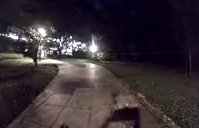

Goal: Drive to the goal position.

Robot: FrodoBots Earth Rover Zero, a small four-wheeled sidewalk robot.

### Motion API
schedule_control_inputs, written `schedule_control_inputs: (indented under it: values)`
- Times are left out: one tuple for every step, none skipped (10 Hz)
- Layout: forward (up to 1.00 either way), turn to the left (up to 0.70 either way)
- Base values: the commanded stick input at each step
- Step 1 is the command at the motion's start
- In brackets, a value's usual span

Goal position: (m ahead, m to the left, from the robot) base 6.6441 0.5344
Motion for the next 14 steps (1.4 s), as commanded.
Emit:
schedule_control_inputs:
  values:
    - [0.45, 0.0]
    - [0.45, 0.0]
    - [0.45, 0.0]
    - [0.45, 0.08]
    - [0.45, 0.2]
    - [0.45, 0.27]
    - [0.45, 0.27]
    - [0.45, 0.27]
    - [0.45, 0.24]
    - [0.45, 0.08]
    - [0.45, 0.0]
    - [0.45, 0.0]
    - [0.45, 0.0]
    - [0.45, 0.0]
